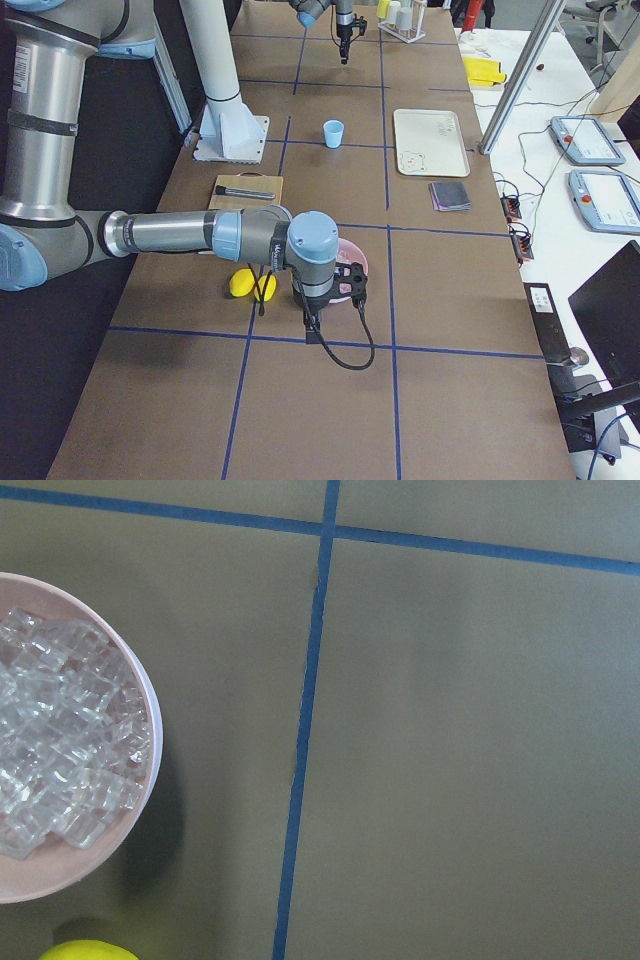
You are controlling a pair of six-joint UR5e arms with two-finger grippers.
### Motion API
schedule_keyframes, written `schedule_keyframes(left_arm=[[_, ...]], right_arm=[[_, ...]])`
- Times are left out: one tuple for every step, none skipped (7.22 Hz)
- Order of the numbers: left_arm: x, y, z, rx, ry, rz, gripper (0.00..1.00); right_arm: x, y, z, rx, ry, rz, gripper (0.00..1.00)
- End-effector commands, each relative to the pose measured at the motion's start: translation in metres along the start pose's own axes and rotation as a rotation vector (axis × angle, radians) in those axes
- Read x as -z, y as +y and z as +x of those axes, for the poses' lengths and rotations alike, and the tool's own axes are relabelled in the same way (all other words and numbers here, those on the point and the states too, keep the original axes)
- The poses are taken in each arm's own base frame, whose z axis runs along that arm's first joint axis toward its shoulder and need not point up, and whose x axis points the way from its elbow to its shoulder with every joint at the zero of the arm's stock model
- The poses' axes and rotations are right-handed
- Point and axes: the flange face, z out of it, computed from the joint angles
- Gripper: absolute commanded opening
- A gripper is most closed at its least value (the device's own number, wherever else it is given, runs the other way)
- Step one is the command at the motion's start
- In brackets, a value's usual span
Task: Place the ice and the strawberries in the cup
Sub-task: 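Lower the left gripper onto the red strawberry and grasp it, then carry the strawberry with the left gripper over the light-blue cup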
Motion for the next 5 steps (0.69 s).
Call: schedule_keyframes(left_arm=[[0.045,-0.011,0.047,0.007,0.001,-0.014,0.0],[0.073,-0.018,0.077,0.018,-0.01,-0.023,0.0],[0.096,-0.03,0.108,0.039,-0.014,-0.026,0.0],[0.113,-0.05,0.141,0.099,-0.002,-0.013,0.0],[0.129,-0.072,0.178,0.15,0.016,0.0,0.0]], right_arm=[[0.001,0.0,-0.001,0.001,0.0,0.002,0.99],[0.001,0.0,-0.001,0.001,0.001,0.003,0.99],[0.001,0.0,-0.001,0.002,0.001,0.003,0.99],[0.002,0.0,-0.002,0.003,0.001,0.004,0.99],[0.001,0.0,-0.001,0.002,0.001,0.003,0.99]])
